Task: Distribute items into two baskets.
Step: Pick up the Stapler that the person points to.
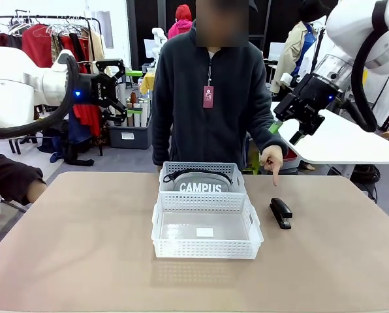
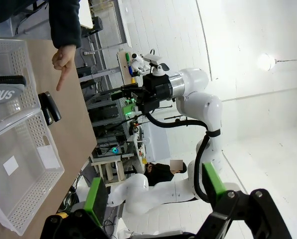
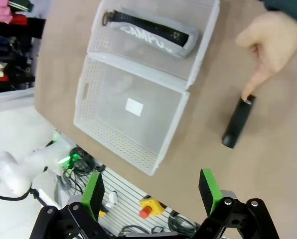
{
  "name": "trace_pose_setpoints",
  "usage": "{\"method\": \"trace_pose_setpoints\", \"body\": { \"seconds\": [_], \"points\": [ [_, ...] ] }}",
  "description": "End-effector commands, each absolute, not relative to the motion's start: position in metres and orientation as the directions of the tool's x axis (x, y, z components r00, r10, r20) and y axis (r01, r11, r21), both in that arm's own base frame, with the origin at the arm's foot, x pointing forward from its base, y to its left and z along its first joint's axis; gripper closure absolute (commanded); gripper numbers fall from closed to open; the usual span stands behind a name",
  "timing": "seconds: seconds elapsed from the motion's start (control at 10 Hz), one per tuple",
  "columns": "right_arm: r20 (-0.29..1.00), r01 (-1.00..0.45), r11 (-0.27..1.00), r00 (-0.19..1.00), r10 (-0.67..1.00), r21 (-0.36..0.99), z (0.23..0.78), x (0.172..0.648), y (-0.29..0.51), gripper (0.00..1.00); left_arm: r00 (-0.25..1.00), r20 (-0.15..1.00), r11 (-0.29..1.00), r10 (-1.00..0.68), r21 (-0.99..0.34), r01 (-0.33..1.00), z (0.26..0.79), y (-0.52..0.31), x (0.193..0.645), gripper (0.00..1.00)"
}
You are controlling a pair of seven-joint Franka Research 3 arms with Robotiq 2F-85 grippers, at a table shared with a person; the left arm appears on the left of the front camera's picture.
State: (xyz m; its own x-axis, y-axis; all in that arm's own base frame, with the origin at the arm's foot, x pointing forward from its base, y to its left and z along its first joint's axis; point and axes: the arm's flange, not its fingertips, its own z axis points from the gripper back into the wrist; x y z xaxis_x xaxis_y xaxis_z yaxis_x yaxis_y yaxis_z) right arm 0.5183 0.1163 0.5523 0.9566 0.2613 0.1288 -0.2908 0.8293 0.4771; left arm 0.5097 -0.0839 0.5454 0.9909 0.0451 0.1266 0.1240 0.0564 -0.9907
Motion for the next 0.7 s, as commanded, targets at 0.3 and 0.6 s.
{"method": "trace_pose_setpoints", "body": {
  "seconds": [0.3, 0.6],
  "points": [
    [0.129, -0.291, 0.829, 0.957, 0.261, 0.477, 0.552, 0.518, 0.116, 0.0, 0.991, 0.123, 0.038, 0.053, -0.992, 0.121, 0.547, -0.084, 0.508, 0.0],
    [0.136, -0.303, 0.835, 0.953, 0.271, 0.46, 0.549, 0.522, 0.116, 0.0, 0.991, 0.123, 0.038, 0.053, -0.992, 0.121, 0.547, -0.084, 0.508, 0.0]
  ]
}}
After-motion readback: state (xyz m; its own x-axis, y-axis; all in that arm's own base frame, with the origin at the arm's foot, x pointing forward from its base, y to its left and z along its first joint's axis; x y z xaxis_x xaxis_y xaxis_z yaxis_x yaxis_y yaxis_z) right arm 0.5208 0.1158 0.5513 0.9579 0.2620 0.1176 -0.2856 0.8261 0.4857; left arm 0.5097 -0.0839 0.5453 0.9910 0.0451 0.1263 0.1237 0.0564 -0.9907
